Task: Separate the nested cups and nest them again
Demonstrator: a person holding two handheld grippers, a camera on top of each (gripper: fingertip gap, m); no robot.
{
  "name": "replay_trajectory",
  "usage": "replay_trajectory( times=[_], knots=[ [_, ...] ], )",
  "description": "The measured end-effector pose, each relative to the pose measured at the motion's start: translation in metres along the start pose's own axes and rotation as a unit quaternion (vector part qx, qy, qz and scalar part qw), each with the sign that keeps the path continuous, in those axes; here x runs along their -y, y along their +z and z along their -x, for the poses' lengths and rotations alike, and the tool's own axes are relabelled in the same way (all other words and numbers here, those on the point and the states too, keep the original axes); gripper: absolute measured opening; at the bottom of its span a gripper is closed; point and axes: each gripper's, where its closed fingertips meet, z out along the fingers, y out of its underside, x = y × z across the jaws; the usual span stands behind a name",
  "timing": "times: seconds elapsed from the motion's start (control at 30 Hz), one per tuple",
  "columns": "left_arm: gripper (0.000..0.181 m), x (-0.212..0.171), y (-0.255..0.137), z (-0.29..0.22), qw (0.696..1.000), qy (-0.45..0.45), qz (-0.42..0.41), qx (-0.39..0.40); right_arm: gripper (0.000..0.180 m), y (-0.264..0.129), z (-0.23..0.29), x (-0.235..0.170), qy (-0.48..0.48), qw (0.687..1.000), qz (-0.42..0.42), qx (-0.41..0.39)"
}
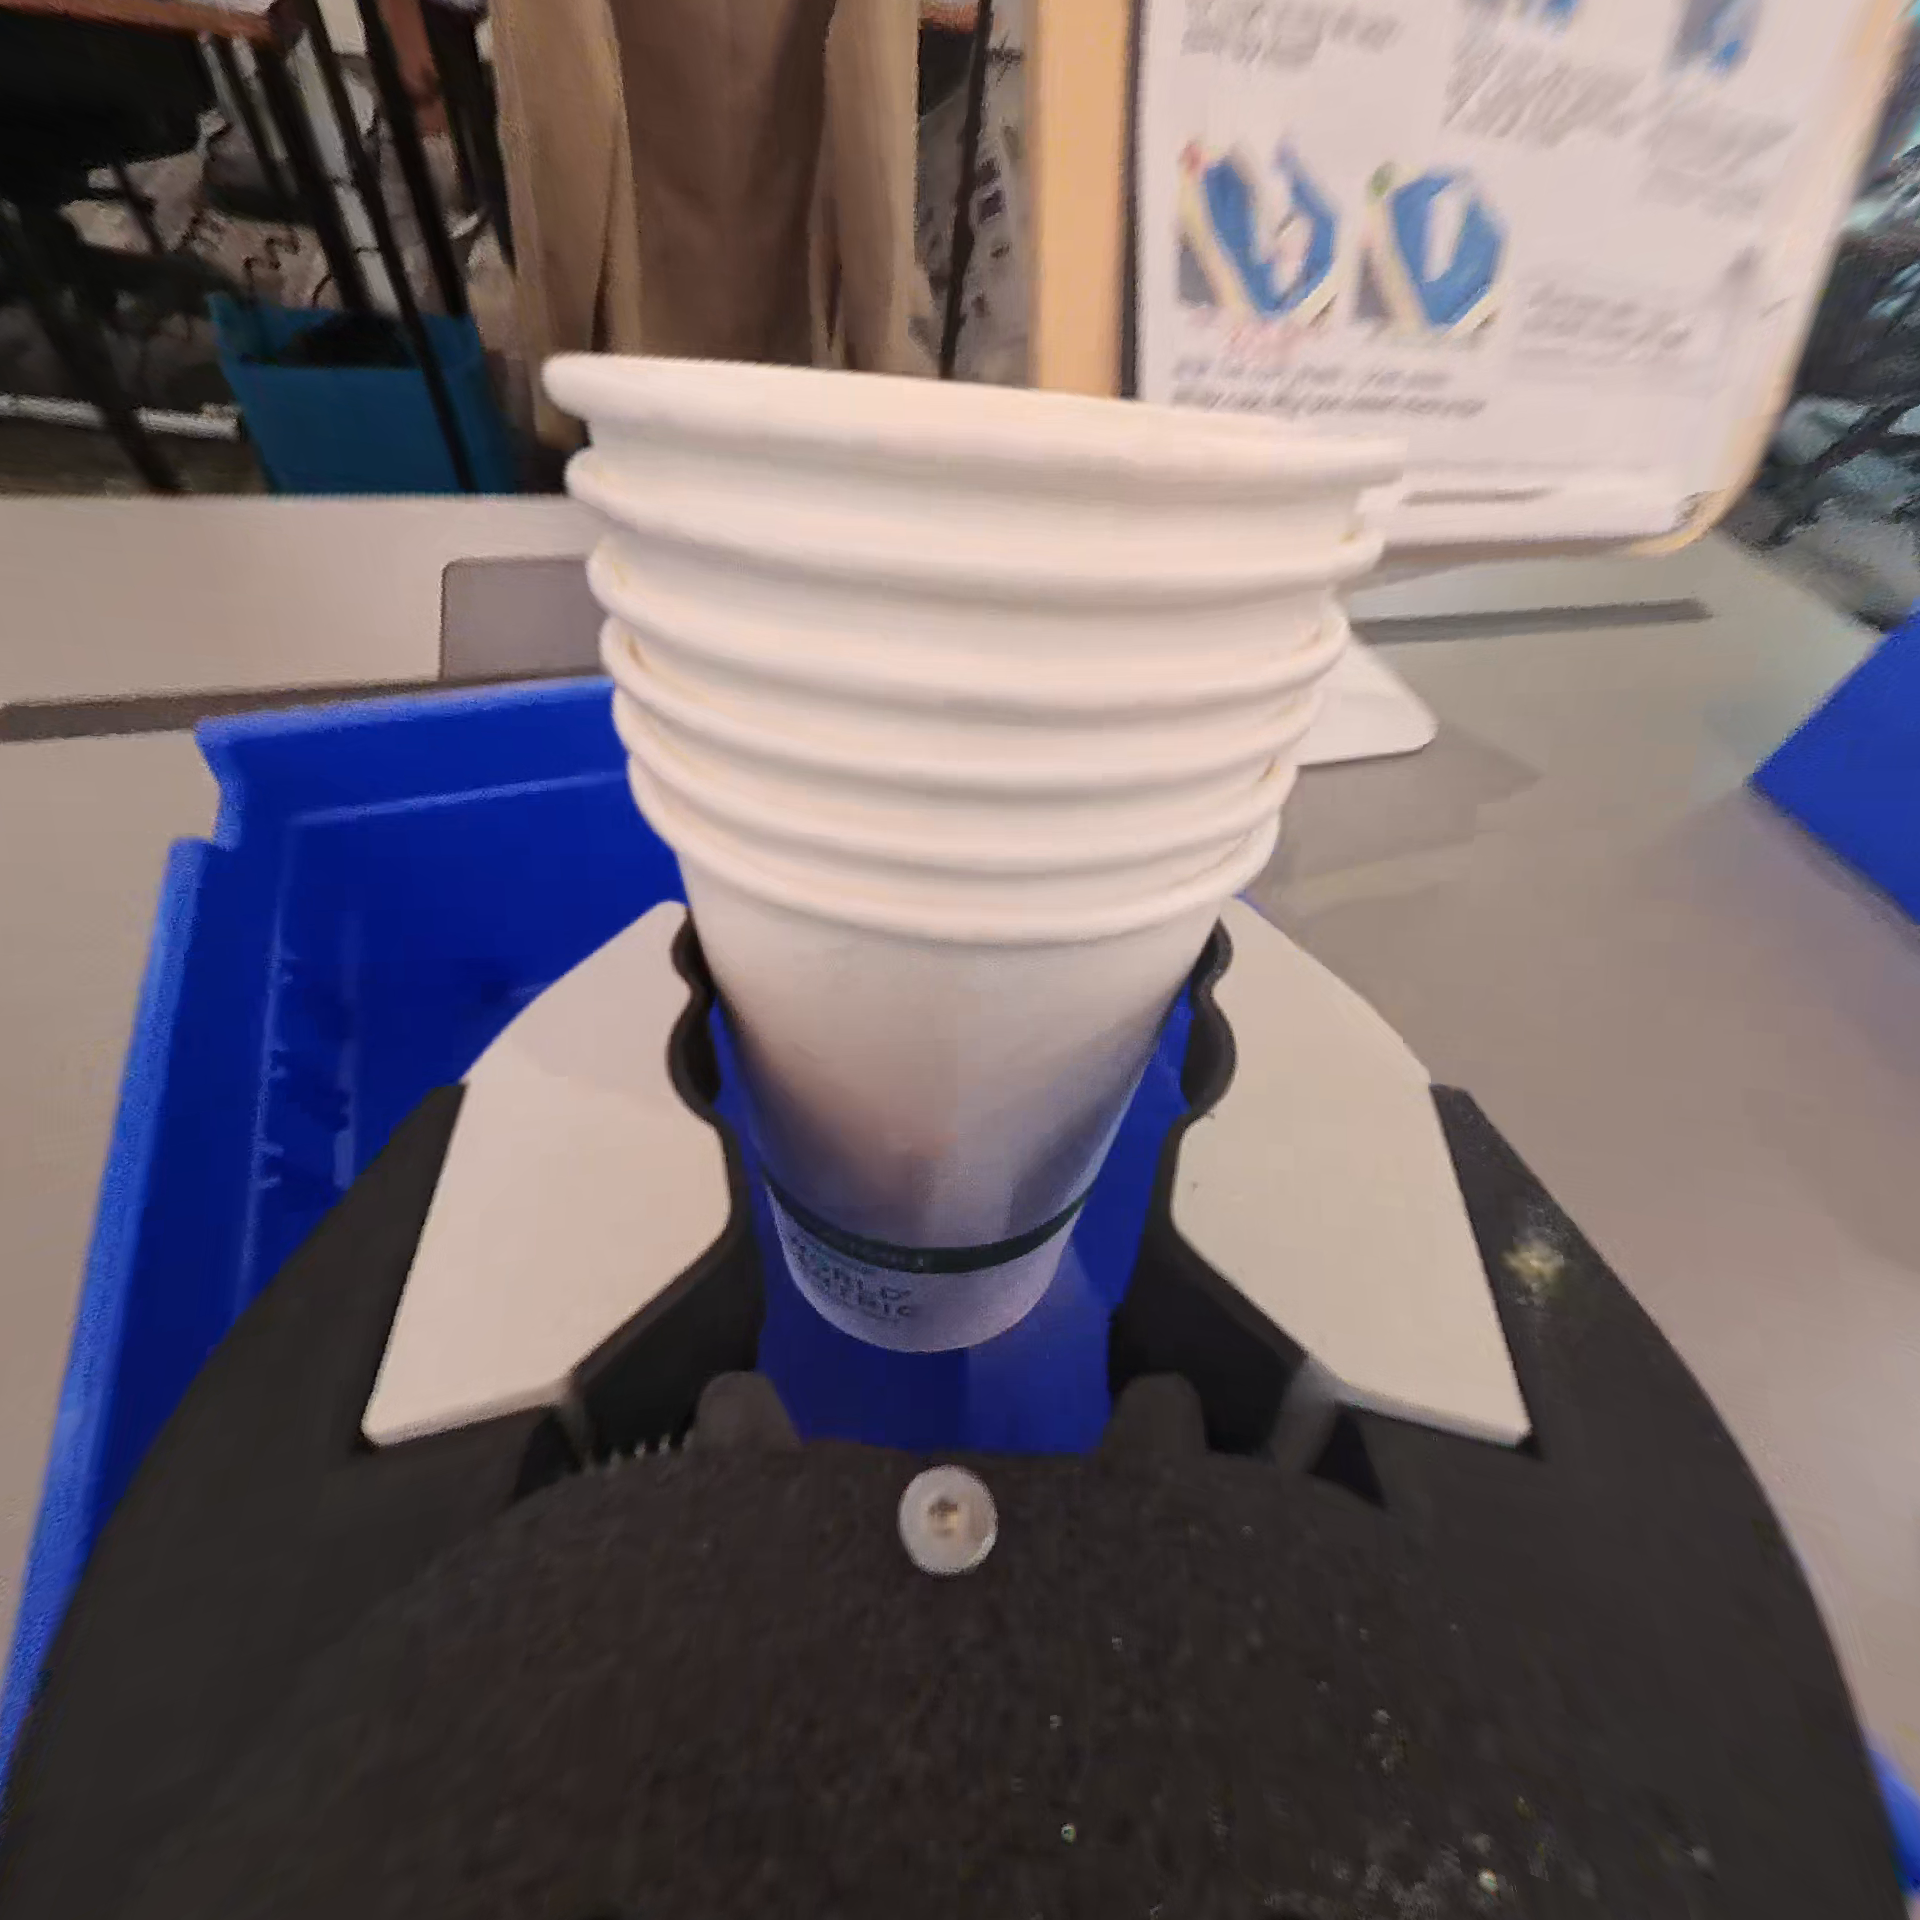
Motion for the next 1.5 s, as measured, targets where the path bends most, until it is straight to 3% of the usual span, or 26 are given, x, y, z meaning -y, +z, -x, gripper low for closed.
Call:
replay_trajectory(
  times=[0.17, 0.33, 0.43, 0.57, 0.67, 0.83, 1.03, 1.13, 1.33, 1.5],
  knots=[
    [0.088, 0.041, -0.042, -0.058, 0.992, -0.005, -0.074, -0.103, 0.048, 0.002, 0.007, 0.017, -0.032, 0.999, -0.011, 0.026],
    [0.088, 0.055, -0.065, -0.162, 0.964, 0.038, -0.101, -0.245, 0.051, -0.005, 0.027, 0.084, -0.155, 0.980, -0.026, 0.120],
    [0.088, 0.043, -0.060, -0.218, 0.943, 0.073, -0.087, -0.311, 0.045, -0.011, 0.044, 0.137, -0.303, 0.937, -0.023, 0.172],
    [0.088, 0.020, -0.040, -0.269, 0.924, 0.101, -0.056, -0.364, 0.030, -0.011, 0.076, 0.193, -0.472, 0.841, 0.008, 0.263],
    [0.088, 0.008, -0.029, -0.294, 0.915, 0.113, -0.044, -0.386, 0.027, 0.001, 0.095, 0.214, -0.500, 0.797, 0.052, 0.336],
    [0.088, -0.003, -0.024, -0.312, 0.906, 0.126, -0.024, -0.403, 0.025, 0.014, 0.105, 0.197, -0.514, 0.739, 0.138, 0.414],
    [0.088, -0.013, -0.022, -0.316, 0.904, 0.151, -0.006, -0.400, 0.017, 0.020, 0.108, 0.187, -0.505, 0.719, 0.174, 0.444],
    [0.088, -0.015, -0.021, -0.316, 0.904, 0.157, -0.002, -0.398, 0.003, 0.020, 0.109, 0.183, -0.501, 0.710, 0.189, 0.458],
    [0.088, -0.018, -0.021, -0.317, 0.903, 0.152, -0.004, -0.402, 0.003, 0.020, 0.108, 0.183, -0.500, 0.700, 0.207, 0.466],
    [0.089, -0.018, -0.025, -0.316, 0.900, 0.129, -0.013, -0.415, 0.003, 0.015, 0.106, 0.202, -0.497, 0.711, 0.187, 0.461]
  ],
)
